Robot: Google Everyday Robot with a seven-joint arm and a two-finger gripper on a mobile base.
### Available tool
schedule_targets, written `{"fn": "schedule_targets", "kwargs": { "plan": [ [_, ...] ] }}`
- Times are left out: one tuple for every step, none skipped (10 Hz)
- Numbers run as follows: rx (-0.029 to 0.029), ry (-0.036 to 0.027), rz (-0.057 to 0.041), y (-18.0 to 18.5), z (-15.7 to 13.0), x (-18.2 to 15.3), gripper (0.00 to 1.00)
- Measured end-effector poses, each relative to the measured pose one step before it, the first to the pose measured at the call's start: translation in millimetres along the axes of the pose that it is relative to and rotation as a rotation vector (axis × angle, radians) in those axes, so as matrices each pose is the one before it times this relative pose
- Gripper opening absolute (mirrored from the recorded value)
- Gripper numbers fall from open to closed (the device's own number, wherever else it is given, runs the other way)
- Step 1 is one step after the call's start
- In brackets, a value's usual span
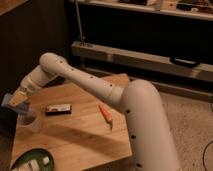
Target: Place the white sponge in the ceramic cup
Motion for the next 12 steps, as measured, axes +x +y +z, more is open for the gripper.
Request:
{"fn": "schedule_targets", "kwargs": {
  "plan": [
    [0.00770, -0.00360, -0.01520, -2.59, 4.66, -7.37, 0.00],
    [0.00920, -0.00175, -0.01191, -2.05, 5.92, -5.79, 0.00],
    [0.00670, 0.00150, -0.01491, 0.06, 3.37, -6.28, 0.00],
    [0.00434, 0.00302, -0.00878, 0.97, 2.15, -4.96, 0.00],
    [0.00388, 0.00305, -0.00479, 0.81, 2.27, -2.14, 0.00],
    [0.00653, 0.00189, -0.00493, 0.17, 4.63, -1.81, 0.00],
    [0.00442, 0.00222, -0.00272, 0.36, 4.18, -1.57, 0.00],
    [-0.00031, 0.00324, -0.00008, 1.76, 1.81, -2.08, 0.00],
    [-0.00032, 0.00237, 0.00069, 1.61, 1.24, -2.07, 0.00],
    [-0.00054, 0.00241, 0.00005, 0.87, 2.04, -1.35, 0.00],
    [-0.00194, 0.00108, 0.00052, 0.56, 1.16, -3.14, 0.00],
    [-0.00365, 0.00357, 0.00137, 1.02, 0.37, -3.38, 0.00]
  ]
}}
